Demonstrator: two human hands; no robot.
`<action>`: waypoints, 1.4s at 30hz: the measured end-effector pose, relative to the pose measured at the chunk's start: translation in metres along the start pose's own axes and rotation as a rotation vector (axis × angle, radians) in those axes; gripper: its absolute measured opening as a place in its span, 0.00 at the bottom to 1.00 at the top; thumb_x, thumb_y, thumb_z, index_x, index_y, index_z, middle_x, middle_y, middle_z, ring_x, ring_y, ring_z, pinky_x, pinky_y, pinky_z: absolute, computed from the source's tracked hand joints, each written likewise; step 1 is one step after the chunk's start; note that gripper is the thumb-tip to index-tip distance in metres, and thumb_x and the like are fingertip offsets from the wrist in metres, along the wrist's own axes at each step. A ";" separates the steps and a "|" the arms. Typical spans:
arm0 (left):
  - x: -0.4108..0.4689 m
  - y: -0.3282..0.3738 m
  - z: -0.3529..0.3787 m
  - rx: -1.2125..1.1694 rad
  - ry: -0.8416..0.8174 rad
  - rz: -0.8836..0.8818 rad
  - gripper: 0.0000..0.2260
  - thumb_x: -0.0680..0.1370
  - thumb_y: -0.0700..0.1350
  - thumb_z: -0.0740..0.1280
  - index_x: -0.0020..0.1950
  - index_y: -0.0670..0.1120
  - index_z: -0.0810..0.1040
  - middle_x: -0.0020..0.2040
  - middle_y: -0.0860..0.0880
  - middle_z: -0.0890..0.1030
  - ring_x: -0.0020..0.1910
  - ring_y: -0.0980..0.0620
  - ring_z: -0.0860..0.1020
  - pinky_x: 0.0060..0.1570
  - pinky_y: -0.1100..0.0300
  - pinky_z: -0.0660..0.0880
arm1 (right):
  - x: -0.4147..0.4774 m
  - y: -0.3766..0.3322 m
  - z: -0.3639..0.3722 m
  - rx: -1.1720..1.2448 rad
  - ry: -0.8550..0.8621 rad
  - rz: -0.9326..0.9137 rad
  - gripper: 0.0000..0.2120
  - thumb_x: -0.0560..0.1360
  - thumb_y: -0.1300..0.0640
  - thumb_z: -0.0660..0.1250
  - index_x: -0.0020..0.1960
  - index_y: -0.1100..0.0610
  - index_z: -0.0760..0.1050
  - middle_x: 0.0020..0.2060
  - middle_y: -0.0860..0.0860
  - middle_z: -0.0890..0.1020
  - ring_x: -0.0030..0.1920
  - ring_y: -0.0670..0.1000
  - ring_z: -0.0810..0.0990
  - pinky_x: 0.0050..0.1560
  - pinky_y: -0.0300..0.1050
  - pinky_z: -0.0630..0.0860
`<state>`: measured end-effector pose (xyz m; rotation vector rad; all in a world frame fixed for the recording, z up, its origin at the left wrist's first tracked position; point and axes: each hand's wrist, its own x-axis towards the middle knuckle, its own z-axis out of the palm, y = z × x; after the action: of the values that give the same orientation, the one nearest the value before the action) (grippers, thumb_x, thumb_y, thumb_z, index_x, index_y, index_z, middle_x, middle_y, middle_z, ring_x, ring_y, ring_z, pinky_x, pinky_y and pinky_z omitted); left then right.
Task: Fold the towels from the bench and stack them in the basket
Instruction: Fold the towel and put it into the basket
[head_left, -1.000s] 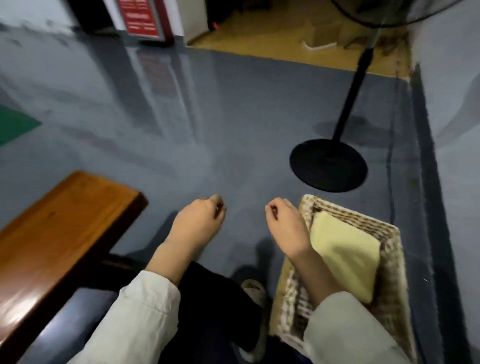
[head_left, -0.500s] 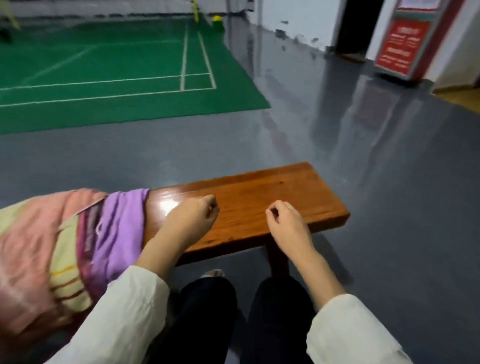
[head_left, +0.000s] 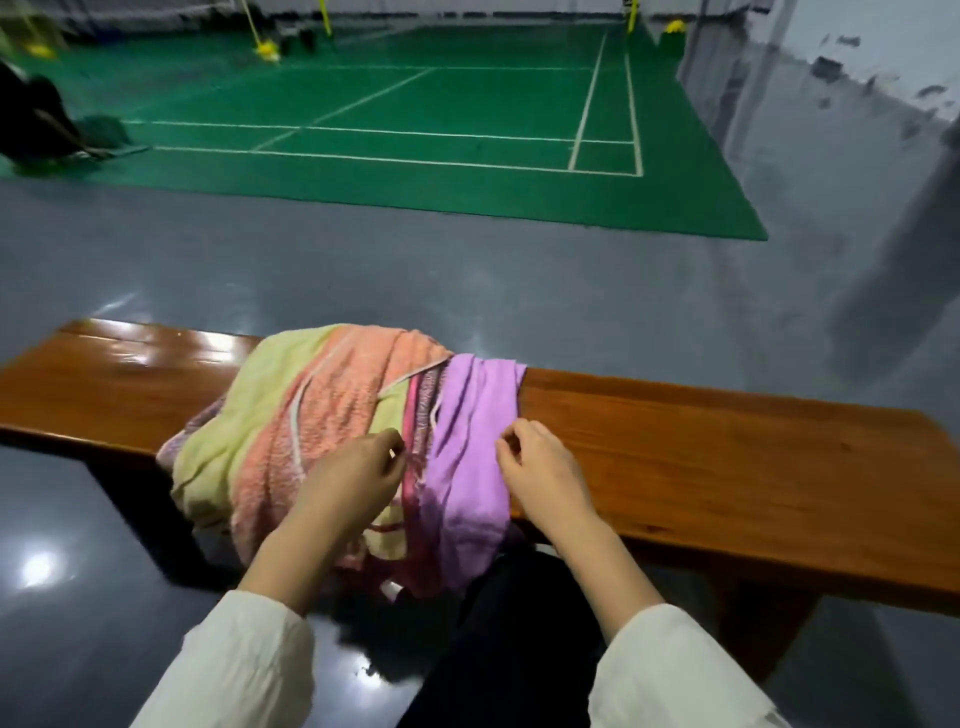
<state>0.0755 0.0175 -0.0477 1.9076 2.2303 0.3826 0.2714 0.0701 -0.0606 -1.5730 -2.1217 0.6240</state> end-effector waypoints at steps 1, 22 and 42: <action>0.002 -0.013 -0.005 -0.004 0.018 -0.032 0.09 0.80 0.49 0.60 0.54 0.47 0.77 0.51 0.44 0.82 0.50 0.42 0.78 0.45 0.52 0.73 | 0.008 -0.012 0.010 0.005 -0.024 -0.019 0.10 0.80 0.54 0.58 0.53 0.59 0.74 0.54 0.56 0.78 0.56 0.57 0.75 0.52 0.47 0.65; 0.054 -0.127 0.016 -0.164 0.426 -0.270 0.09 0.77 0.46 0.69 0.49 0.40 0.78 0.46 0.41 0.78 0.46 0.40 0.76 0.44 0.49 0.71 | 0.134 -0.103 0.142 0.281 -0.083 0.337 0.18 0.73 0.44 0.69 0.43 0.60 0.80 0.45 0.58 0.83 0.48 0.60 0.81 0.45 0.48 0.73; 0.047 -0.050 -0.049 -0.801 -0.184 -0.546 0.18 0.73 0.55 0.71 0.51 0.42 0.78 0.44 0.45 0.80 0.40 0.49 0.78 0.43 0.56 0.74 | 0.089 -0.087 0.042 1.543 -0.301 0.680 0.19 0.83 0.49 0.51 0.43 0.57 0.74 0.28 0.53 0.83 0.27 0.50 0.82 0.41 0.49 0.75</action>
<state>0.0059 0.0526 -0.0151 0.8619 1.9284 0.8037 0.1561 0.1290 -0.0377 -1.1002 -0.5322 2.0824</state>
